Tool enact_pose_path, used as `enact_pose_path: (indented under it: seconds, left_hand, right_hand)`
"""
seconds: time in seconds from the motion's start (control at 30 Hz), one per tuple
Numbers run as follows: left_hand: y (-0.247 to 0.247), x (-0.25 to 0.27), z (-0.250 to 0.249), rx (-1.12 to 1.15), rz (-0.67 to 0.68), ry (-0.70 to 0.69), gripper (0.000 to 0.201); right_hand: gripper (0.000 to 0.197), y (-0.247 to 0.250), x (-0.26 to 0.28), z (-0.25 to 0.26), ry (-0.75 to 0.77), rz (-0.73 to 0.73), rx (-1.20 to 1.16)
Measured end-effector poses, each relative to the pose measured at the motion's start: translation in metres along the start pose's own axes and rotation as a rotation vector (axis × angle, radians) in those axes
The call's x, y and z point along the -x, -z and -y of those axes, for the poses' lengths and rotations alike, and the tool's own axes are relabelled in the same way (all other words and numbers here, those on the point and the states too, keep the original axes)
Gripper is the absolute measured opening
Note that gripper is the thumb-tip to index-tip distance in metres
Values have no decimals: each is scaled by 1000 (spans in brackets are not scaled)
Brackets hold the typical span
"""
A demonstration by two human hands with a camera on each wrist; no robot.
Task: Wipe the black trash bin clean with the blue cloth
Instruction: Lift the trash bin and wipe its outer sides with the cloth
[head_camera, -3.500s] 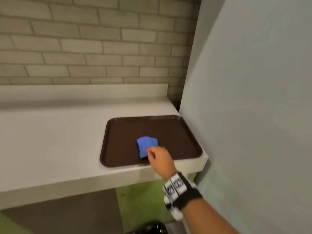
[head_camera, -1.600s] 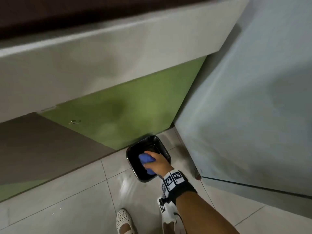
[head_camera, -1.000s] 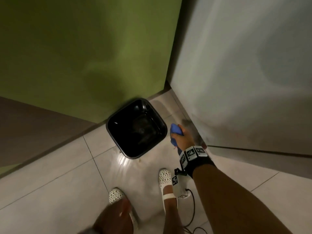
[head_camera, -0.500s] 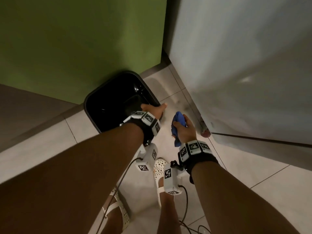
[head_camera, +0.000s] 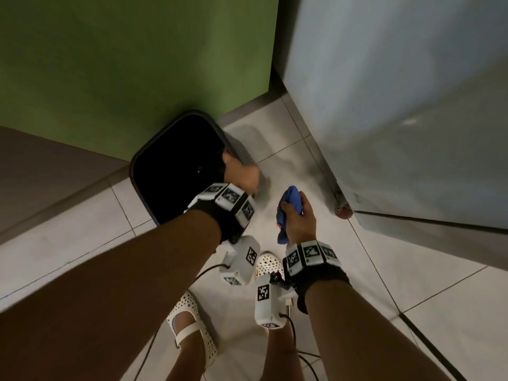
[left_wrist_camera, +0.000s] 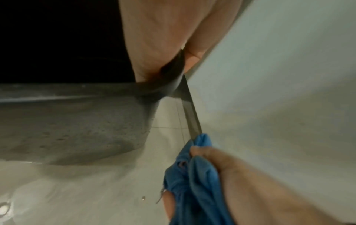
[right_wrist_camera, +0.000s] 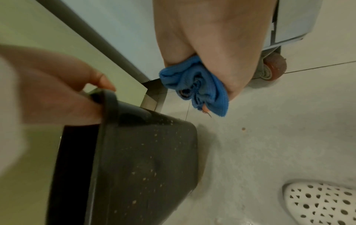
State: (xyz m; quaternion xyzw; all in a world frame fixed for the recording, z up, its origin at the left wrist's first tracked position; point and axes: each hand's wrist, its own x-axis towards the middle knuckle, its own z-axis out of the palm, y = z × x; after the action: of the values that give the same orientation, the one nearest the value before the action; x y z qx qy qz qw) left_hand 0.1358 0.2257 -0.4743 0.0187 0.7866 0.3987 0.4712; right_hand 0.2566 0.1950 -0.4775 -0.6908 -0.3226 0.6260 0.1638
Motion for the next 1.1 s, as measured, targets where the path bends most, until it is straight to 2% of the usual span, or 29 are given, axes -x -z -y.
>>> enact_pose_path:
  seconds: [0.17,0.23,0.3,0.33,0.4,0.43,0.53,0.6,0.67,0.73,0.87,0.97,1.03,1.1]
  left_hand:
    - [52,16,1,238,-19,31,62]
    - [69,17,5,306,59,105,57]
    - [84,15,10,327,104,201,34]
    - [89,10,14,304,119,247,41]
    - [97,-3,32,231,152,296,78]
    - [100,-9,40,218,146,298,83]
    - [106,-17,52,211,102,312,74]
    - [110,-26,63,171,74,351,78]
    - [116,-32,72,186,57,413,81]
    - [122,-40,83,250,100,466,83]
    - [130,-50,103,267,107,488,85]
    - [137,-61,124,227,122,458,98]
    - [141,-67,135,215,120,451,107]
    - [141,-64,132,195,114,439,107]
  right_hand:
    - [13,-7,8,-13,113,-40,-69]
    - [27,-12,12,-11,157,-74,-78]
    - [35,-19,16,-7,222,-97,-61]
    - [39,-23,19,-7,257,-100,-14]
    - [53,-33,21,-10,334,-91,144]
    - [57,-39,21,-12,389,-77,231]
    - [60,-62,27,-21,608,-26,428]
    - [60,-79,27,-28,729,23,541]
    - [59,-97,26,-36,742,94,649]
    - [58,-113,23,-46,723,150,735]
    - [60,-135,16,-71,777,102,1019]
    - [57,-140,15,-81,863,9,1182]
    - [53,-142,13,-86,925,15,1242]
    - [50,-142,13,-90,941,63,1231]
